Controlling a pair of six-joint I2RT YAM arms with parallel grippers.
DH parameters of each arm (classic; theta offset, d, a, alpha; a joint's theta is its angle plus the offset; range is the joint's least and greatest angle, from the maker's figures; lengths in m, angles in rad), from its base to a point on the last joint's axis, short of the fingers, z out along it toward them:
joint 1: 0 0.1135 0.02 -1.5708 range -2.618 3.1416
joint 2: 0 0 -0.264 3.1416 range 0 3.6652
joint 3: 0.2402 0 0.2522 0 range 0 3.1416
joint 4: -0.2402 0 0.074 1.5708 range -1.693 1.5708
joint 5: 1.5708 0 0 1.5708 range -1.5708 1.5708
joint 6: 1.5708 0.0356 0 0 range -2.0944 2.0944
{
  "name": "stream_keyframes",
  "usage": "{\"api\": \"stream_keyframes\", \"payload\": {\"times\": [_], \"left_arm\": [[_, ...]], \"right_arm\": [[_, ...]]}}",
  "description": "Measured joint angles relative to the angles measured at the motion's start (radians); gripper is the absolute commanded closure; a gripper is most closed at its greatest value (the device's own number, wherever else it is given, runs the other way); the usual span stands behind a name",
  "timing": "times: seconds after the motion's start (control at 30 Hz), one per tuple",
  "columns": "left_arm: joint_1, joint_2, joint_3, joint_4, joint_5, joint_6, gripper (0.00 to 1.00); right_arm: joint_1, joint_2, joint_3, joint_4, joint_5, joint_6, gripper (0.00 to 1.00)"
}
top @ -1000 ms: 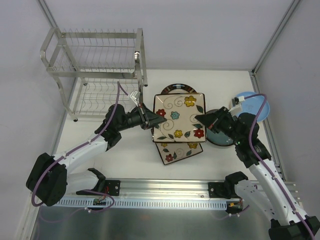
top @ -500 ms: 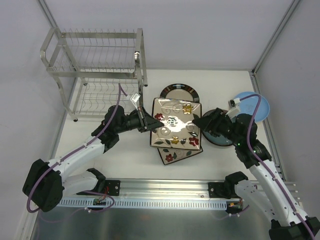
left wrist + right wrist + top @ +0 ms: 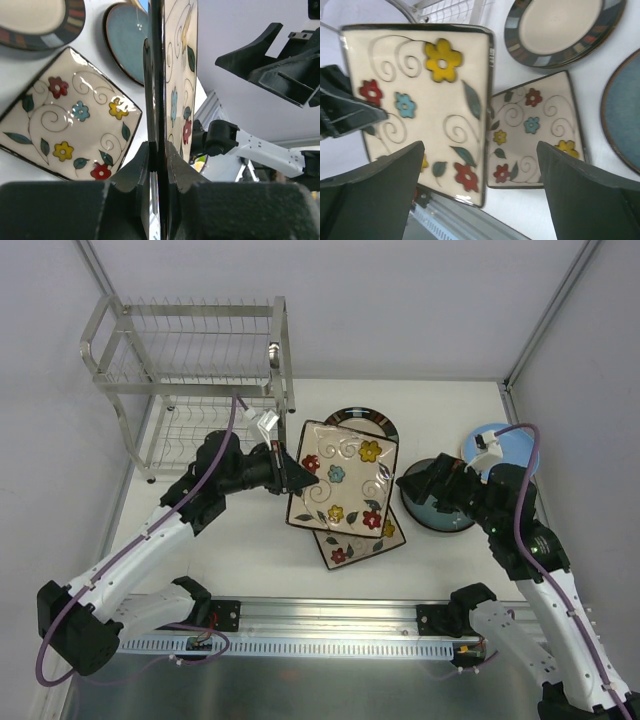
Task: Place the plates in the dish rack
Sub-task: Pass the plate from the right arm to the left, then insert the plate into the dish rack
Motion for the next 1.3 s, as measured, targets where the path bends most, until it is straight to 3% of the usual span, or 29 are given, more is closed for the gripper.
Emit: {"api": "stream_keyframes", "payload": {"times": [0.37,0.73,1.0,1.3], "left_arm": [[0.0,0.003,0.335,-0.194,0.002,0.214,1.0],[0.03,0.171,0.716,-0.24,-0.015,0.315,1.0],[0.1,0.284,0.908,-0.254,-0.113,0.367,1.0],[0.273,0.378,1.02,-0.198,-0.122,0.39,1.0]], "right_arm": [[0.0,-0.048,0.146,-0.2,0.177,-0.135,0.0],[0.0,-0.112,0.225,-0.3,0.317,-0.182,0.0],[0.0,-0.119,0.225,-0.321,0.335,-0.182,0.01],[0.0,-0.089,0.225,-0.319,0.311,-0.197,0.0]]}}
